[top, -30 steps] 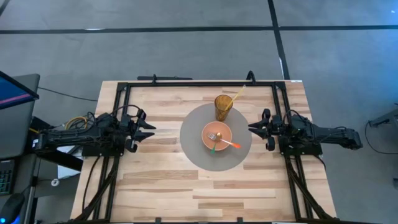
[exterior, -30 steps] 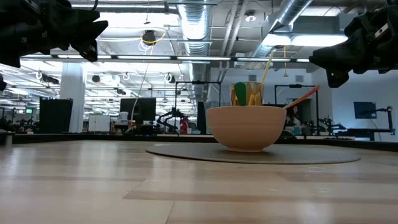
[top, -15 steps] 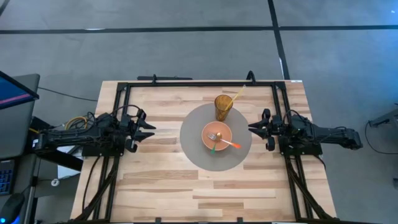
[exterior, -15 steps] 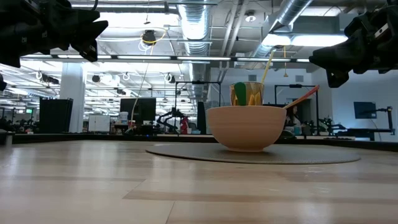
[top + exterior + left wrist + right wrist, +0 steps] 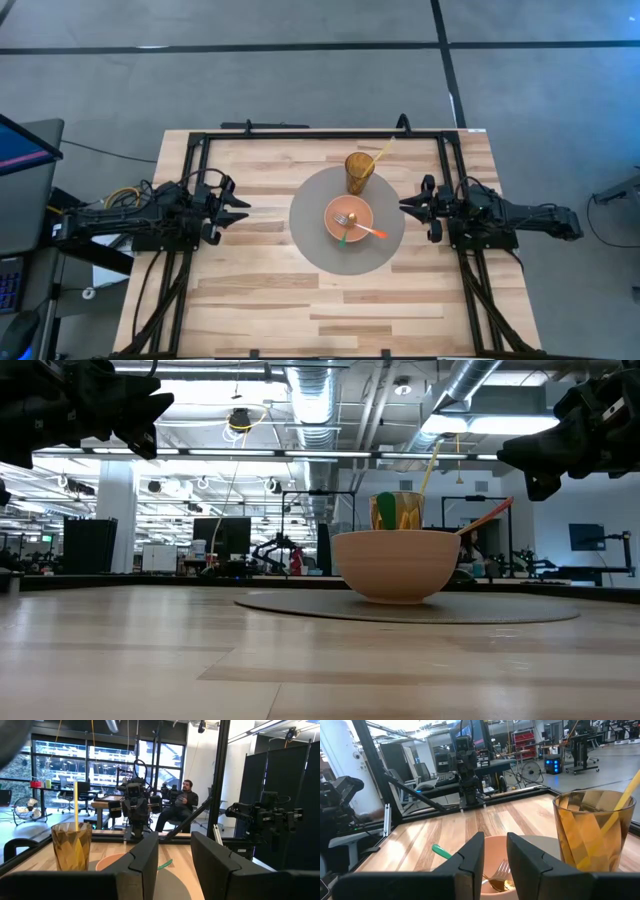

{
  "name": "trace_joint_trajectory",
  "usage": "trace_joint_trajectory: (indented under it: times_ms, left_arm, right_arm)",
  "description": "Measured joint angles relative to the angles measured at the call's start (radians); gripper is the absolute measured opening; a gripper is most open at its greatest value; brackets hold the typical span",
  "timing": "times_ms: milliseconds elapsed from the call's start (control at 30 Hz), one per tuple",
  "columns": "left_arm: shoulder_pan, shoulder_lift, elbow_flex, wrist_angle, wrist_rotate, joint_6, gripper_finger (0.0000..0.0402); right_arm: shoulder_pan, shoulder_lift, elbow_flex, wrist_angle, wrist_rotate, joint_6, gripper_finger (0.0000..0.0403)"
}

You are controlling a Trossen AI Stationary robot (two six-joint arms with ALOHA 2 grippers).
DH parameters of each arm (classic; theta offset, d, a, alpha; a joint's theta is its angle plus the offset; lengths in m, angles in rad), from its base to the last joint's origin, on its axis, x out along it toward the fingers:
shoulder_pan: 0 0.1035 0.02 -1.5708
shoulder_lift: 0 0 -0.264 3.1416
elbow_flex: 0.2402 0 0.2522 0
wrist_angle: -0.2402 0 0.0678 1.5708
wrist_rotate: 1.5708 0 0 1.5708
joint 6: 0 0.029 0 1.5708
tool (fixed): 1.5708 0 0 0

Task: Pick & Place Utensil
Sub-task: Return to Home Position

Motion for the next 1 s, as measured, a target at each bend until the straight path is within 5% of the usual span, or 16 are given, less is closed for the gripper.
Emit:
trace_joint_trajectory:
  times_ms: [1000]
  left_arm:
    - [0.000,0.000,0.000,0.000,0.000,0.000,0.0117]
  right_arm:
    - [0.000,0.000,0.000,0.000,0.000,0.000,0.0077]
